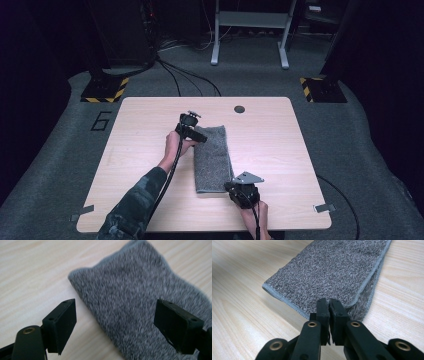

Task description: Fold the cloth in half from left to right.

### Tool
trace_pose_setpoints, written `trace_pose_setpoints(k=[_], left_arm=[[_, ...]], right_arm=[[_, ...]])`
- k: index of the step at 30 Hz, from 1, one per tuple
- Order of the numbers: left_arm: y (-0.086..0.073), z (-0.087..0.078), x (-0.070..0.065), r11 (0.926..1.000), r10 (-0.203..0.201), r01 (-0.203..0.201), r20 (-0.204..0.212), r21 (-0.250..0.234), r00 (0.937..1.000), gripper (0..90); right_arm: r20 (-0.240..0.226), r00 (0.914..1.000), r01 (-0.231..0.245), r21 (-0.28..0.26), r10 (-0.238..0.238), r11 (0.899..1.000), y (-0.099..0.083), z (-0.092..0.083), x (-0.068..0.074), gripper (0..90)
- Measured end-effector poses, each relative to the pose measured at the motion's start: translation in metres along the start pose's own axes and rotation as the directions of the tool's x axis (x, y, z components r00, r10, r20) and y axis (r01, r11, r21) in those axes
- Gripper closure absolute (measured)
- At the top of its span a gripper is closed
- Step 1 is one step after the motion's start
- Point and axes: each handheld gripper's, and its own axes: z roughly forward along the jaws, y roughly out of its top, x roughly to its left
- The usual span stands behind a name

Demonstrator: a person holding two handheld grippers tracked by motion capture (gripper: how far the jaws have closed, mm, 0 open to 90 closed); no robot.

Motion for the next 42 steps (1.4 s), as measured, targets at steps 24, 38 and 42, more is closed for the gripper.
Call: trace_pose_setpoints(k=[24,38,42], left_arm=[[-0.048,-0.011,-0.008,0.9978,0.007,-0.005,0.019,-0.066,0.9998,13.3],[-0.074,-0.006,-0.022,0.9964,0.08,-0.08,0.01,-0.026,0.9967,11.5],[-0.071,-0.004,-0.019,0.9955,0.094,-0.094,0.019,-0.016,0.9954,10.8]], right_arm=[[0.074,0.9972,-0.004,0.058,-0.001,0.998,0.026,0.006,-0.047,27.5],[0.139,0.9891,0.025,0.162,-0.048,0.987,0.019,0.029,-0.058,20.4],[0.125,0.9908,0.031,0.161,-0.052,0.986,0.012,0.025,-0.054,20.0]])
